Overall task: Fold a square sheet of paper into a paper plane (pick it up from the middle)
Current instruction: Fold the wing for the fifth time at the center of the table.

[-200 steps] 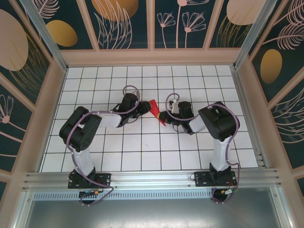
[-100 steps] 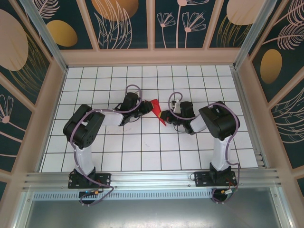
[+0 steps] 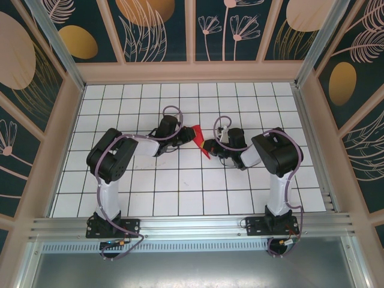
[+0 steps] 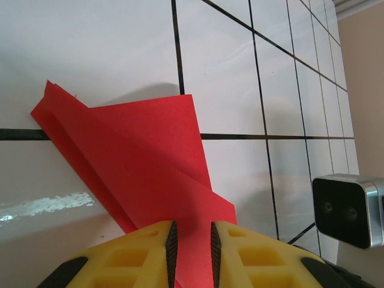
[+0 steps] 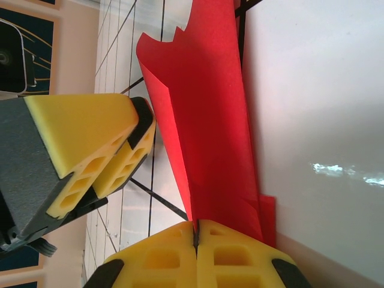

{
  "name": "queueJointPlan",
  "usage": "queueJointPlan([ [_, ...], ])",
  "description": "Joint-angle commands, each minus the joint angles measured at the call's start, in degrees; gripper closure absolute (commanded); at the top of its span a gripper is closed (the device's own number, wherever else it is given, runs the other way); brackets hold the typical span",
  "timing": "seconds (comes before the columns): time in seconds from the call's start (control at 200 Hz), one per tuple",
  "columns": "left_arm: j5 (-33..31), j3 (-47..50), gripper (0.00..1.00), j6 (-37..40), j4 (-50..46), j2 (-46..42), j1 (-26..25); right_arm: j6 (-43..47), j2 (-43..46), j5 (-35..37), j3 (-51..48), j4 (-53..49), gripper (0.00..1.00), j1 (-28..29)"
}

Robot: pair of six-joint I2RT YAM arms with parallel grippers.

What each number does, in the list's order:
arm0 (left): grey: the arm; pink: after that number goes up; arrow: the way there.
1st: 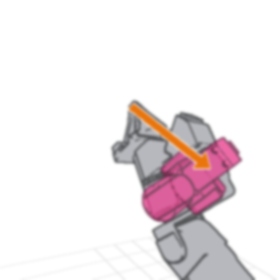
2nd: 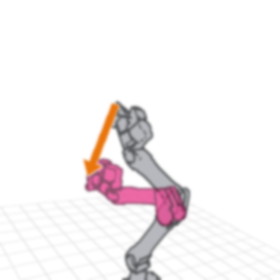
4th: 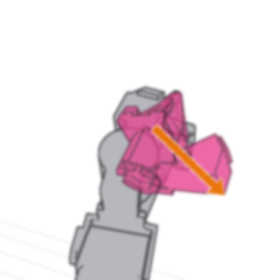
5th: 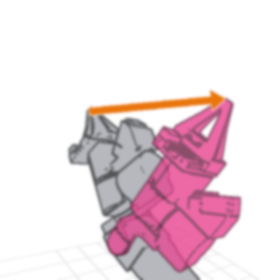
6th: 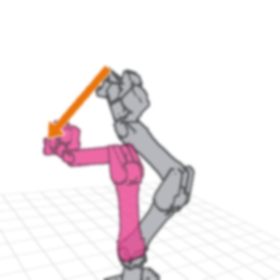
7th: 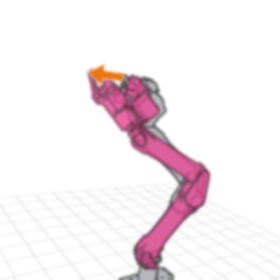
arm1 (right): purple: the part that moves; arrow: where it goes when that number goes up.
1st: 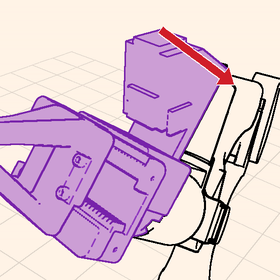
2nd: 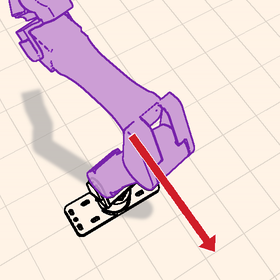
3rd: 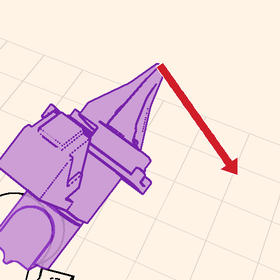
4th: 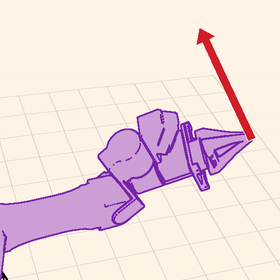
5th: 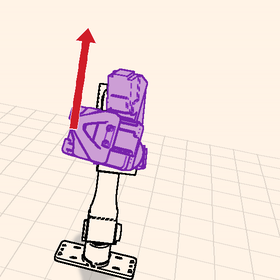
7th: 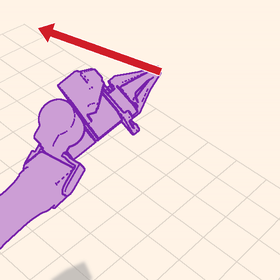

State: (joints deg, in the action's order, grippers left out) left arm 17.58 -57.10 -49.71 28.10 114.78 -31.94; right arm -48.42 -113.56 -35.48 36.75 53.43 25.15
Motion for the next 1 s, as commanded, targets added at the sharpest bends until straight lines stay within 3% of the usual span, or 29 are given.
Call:
queueJointPlan([
  [0.0,0.61,-1.61,0.75,1.45,0.6,1.48,-0.4,-0.09,-2.51,0.89,-0.01,-3.63,1.0,-0.69],
  [0.625,0.52,-3.54,0.74,2.25,0.5,4.57,-0.38,0.21,-2.99,0.86,-0.1,-4.81,1.0,-0.78],
  [0.996,-1.58,-5.78,0.75,3.46,-5.99,6.39,-0.4,0.53,-2.41,0.28,0.82,-6.29,1.0,-0.75],
])
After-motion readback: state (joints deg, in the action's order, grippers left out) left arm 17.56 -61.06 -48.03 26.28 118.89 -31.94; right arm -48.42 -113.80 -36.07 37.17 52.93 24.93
